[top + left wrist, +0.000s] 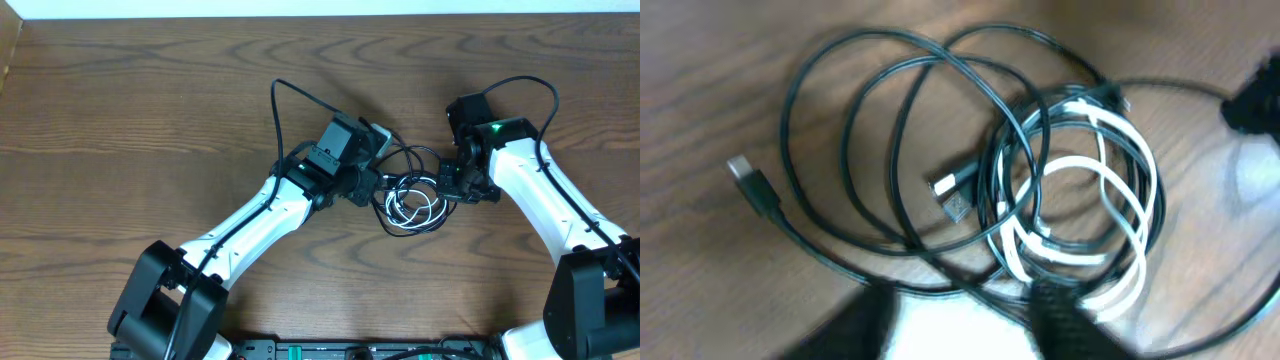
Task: Untangle cables
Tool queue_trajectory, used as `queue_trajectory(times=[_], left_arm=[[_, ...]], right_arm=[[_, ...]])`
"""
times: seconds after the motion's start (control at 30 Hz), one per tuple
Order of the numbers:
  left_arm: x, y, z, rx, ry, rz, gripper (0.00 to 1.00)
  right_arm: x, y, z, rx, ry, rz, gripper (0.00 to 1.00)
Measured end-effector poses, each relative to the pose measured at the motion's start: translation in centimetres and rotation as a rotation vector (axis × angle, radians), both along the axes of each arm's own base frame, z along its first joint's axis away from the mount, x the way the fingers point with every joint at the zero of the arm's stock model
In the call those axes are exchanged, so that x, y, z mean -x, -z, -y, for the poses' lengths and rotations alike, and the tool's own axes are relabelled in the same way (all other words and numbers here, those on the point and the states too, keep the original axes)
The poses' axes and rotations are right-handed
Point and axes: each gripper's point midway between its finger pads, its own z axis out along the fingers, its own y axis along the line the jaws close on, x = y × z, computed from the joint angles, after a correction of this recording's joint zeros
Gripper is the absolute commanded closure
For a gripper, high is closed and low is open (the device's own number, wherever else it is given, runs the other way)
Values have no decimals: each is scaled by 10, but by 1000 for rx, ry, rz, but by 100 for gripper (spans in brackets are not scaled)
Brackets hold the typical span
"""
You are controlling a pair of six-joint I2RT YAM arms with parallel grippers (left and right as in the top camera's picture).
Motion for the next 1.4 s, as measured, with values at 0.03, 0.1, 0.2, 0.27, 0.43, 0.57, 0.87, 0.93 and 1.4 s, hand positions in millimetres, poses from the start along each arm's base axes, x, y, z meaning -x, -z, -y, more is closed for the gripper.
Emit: queue_trajectory(times=[0.03,0.1,0.2,0.27,0.43,0.57,0.87,0.93,1.4], left_arm=[[-4,-1,1,2,-7,16,93],[-13,1,1,-9,-24,51,92],[-18,20,0,-59,-11,62,92],[-16,31,4,-91,27,70,92],[-7,36,25,-120,155,145,92],[-3,29,40,-109,215,205,92],[8,27,55,-122,306,259,56],[9,27,56,-124,314,261,55],[9,80,56,-181,334,199,65]], right_arm=[[1,0,0,-3,2,-3,99],[3,0,-1,-9,4,-11,99],[4,0,-4,-24,13,-16,99],[4,0,-5,-29,30,-17,99],[4,0,-5,-31,70,-18,99],[4,0,-5,-32,90,-18,99],[5,0,-5,-32,103,-21,99],[5,0,-5,-32,103,-21,99],[8,0,-4,-29,107,-33,99]])
